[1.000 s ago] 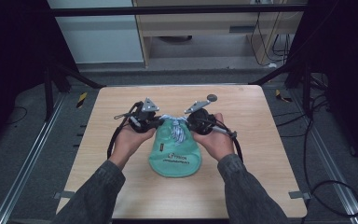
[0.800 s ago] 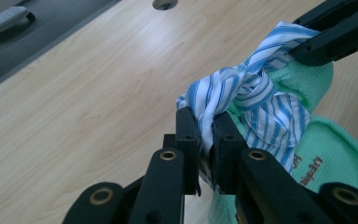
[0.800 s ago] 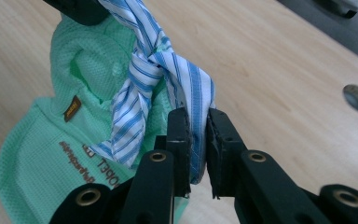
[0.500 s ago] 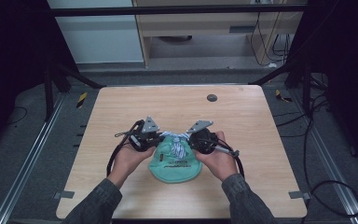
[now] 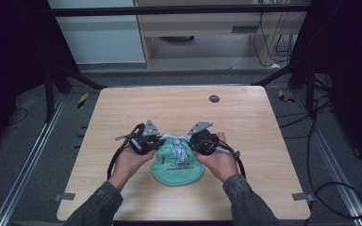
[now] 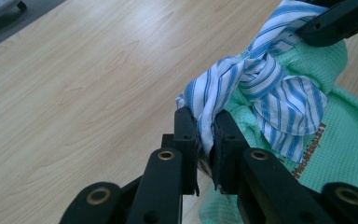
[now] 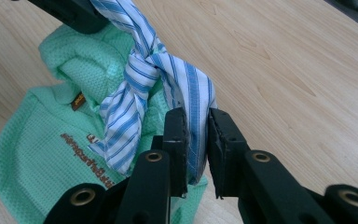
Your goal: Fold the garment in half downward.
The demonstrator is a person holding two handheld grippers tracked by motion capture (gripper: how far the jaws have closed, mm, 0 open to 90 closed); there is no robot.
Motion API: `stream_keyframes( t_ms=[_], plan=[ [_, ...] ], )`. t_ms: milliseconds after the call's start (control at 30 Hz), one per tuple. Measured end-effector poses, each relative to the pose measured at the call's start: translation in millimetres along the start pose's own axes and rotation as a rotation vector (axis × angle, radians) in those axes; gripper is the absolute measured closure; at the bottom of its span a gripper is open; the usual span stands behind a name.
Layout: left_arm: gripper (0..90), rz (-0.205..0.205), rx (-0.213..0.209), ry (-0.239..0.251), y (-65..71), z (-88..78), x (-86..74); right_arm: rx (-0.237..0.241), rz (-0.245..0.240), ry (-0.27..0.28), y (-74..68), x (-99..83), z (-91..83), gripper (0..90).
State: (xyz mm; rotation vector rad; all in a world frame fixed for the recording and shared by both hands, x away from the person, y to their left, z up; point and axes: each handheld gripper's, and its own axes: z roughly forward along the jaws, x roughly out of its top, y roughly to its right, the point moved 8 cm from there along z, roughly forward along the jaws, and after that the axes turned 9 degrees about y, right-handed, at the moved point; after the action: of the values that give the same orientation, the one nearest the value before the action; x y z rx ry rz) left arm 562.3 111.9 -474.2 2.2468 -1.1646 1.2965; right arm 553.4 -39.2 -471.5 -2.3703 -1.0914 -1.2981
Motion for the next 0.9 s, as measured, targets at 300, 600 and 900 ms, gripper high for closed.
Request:
stream_keyframes(
  t_ms=[300, 600, 900],
  plan=[
    [80.2, -0.007, -0.029, -0.037, 12.5, -1.6, -8.6, 0.023, -0.008, -0.018, -3.4, -10.2, -1.5, 75.7],
    [80.8, -0.03, -0.049, -0.037, 20.8, -2.9, -15.2, 0.039, -0.011, -0.031, -5.8, -18.4, -1.5, 74.7],
    [80.8, -0.044, -0.063, -0.049, 27.4, -1.4, -29.7, 0.054, -0.013, -0.043, -10.1, -25.9, 1.7, 73.3]
  ],
)
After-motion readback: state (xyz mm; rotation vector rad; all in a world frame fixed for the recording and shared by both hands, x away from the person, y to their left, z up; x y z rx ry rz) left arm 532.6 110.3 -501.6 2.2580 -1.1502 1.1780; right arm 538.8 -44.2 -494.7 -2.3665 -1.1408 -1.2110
